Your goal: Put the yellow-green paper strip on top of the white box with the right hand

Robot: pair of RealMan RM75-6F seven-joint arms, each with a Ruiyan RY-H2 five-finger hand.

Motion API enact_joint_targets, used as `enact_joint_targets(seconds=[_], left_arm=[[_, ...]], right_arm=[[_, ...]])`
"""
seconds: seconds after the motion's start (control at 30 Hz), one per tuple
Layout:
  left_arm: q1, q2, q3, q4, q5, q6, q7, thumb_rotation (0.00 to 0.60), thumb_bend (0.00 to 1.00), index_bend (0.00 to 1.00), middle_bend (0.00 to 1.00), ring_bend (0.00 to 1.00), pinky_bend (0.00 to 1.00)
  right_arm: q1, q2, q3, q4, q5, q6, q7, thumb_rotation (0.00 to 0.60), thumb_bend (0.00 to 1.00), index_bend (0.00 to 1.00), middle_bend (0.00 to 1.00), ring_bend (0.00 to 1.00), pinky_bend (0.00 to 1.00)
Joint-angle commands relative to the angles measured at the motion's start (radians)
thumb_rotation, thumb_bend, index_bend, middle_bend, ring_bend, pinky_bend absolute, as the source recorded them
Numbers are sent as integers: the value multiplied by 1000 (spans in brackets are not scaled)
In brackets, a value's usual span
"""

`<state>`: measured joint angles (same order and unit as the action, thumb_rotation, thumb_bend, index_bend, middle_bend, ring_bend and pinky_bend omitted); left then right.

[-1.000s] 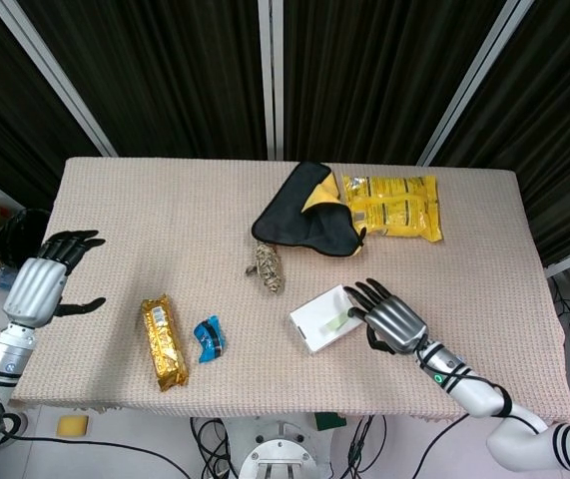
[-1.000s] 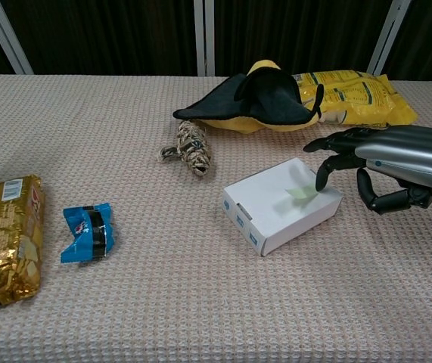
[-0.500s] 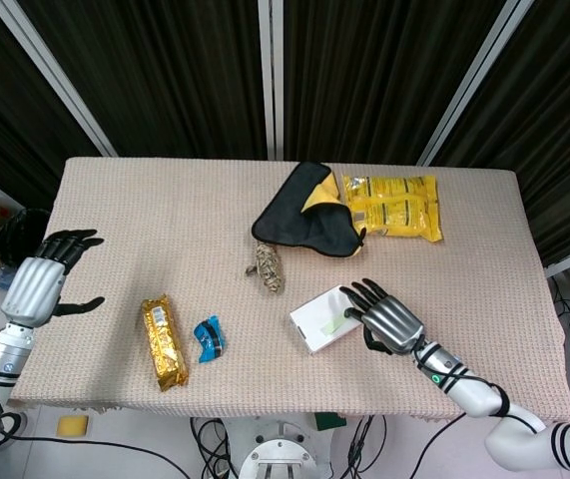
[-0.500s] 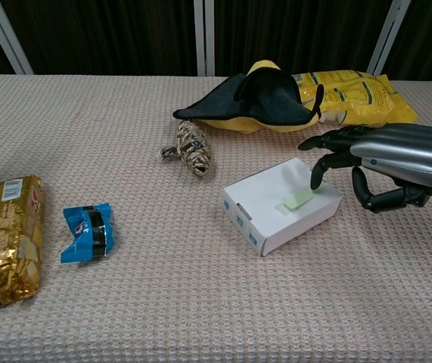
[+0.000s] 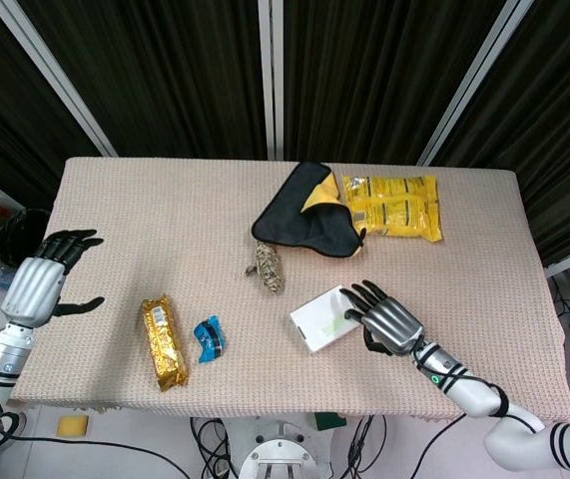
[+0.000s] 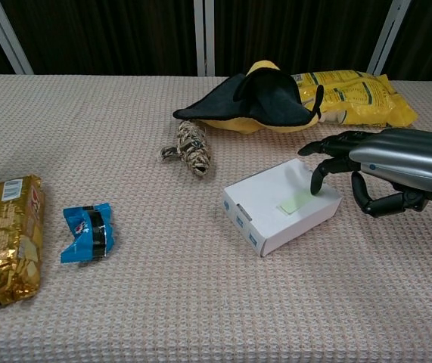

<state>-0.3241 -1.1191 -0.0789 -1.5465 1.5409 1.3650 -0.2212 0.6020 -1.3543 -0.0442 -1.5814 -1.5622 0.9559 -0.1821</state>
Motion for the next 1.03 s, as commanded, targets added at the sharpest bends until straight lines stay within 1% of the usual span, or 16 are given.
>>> enact_joint_targets(seconds=[0.03,0.1,0.27,0.37,0.4,0.43,0.57,0.63,0.67,0.7,0.77,0.8,0.83,0.87,0.93,1.03], left_arm=[[0,0,0,0,0,1,0,600,15,205,147,118,123],[2,1,0,-1,1,4,0,600,15,205,147,118,123],[17,6,7,-2,7,24,8,600,15,205,147,118,123],[36,6,18,3,19,52,22,600,15,205,147,118,123],[45,4,24,6,26,64,29,600,15,205,147,118,123],[57,2,34,10,31,74,38,600,14,205,147,118,123],[98,-9,66,25,45,108,84,600,5,204,147,118,123],[128,-21,80,38,48,137,126,600,0,202,147,117,123],[141,-27,84,43,50,153,147,597,0,198,147,109,123],[160,-34,89,53,51,177,180,578,0,194,147,98,123],[191,-49,93,67,49,218,240,443,0,181,136,51,121],[204,-50,95,69,46,230,266,344,0,168,119,27,119],[214,-49,96,68,44,241,290,263,0,155,102,12,117],[223,-44,99,63,43,246,314,220,0,146,91,4,114],[231,-30,106,46,37,237,334,180,0,138,85,1,107],[233,-9,111,23,26,213,328,174,0,136,85,1,101]], right_arm=[[-11,13,6,-11,-18,41,16,363,1000,320,0,0,0],[-27,31,9,-23,-34,86,33,362,1000,299,0,0,0],[-100,95,9,-41,-58,231,91,365,995,183,0,0,0],[-159,132,7,-30,-48,319,122,365,911,134,0,0,0],[-190,146,10,-19,-33,361,133,364,849,118,0,0,0],[-222,157,17,-5,-10,404,138,364,760,97,0,0,0],[-319,166,54,60,81,527,98,363,339,4,0,0,0],[-368,163,70,90,138,573,61,363,192,0,0,0,0],[-385,162,74,97,159,584,47,363,144,0,0,0,0],[-405,162,76,104,186,590,29,362,112,0,0,0,0],[-430,164,74,108,219,584,8,357,66,0,0,0,0],[-437,165,72,107,226,578,11,354,58,0,0,0,0],[-442,167,70,105,230,569,20,351,55,0,0,0,0],[-446,170,67,102,230,557,38,350,55,0,0,0,0],[-449,172,63,105,219,542,59,348,55,0,0,0,0],[-447,167,63,114,193,538,67,350,56,0,0,0,0]])
